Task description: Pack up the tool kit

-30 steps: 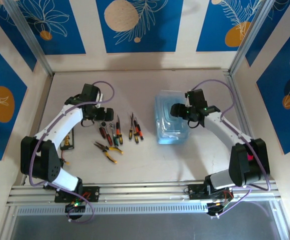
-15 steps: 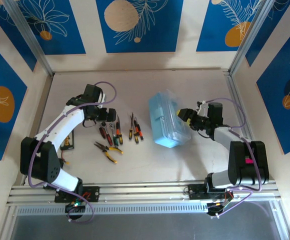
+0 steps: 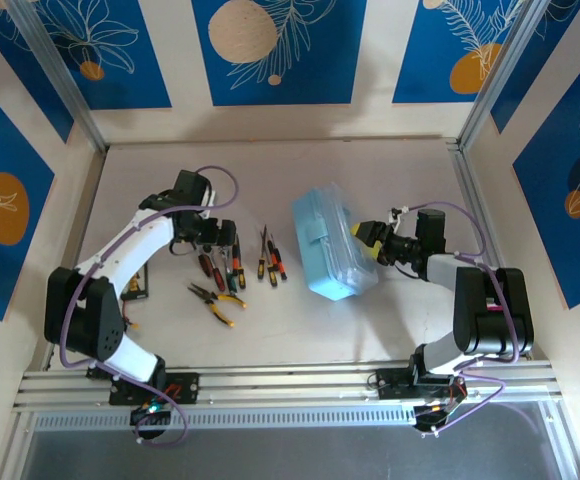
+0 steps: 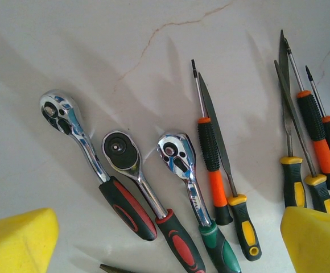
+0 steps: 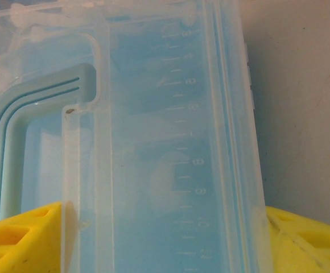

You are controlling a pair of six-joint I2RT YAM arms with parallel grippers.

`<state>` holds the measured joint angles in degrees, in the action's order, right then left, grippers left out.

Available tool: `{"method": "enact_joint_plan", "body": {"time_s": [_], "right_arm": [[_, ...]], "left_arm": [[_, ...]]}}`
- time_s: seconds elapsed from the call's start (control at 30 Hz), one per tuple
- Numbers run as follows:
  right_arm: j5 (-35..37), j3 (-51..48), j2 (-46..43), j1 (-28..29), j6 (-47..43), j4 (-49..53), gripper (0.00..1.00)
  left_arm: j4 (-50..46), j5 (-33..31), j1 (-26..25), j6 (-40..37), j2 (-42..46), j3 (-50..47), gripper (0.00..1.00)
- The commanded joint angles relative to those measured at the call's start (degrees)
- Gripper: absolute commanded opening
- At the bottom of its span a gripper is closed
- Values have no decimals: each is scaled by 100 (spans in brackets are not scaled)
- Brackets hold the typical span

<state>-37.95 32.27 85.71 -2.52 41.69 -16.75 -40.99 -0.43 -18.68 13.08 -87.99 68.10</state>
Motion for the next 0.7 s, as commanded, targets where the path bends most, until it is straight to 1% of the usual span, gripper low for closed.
{"method": "enact_joint_plan", "body": {"time_s": [0.0, 0.37, 0.67], "right_arm": [[538, -304, 189, 77, -253, 1034, 77], [692, -128, 28, 112, -442, 1474, 85], [837, 41, -159, 138, -675, 1940, 89]], "left_arm": [[-62, 25, -75, 46, -81, 211, 100], [-84, 43, -128, 28, -281, 345, 100], [-163, 36, -146, -16, -350, 450, 100]]}}
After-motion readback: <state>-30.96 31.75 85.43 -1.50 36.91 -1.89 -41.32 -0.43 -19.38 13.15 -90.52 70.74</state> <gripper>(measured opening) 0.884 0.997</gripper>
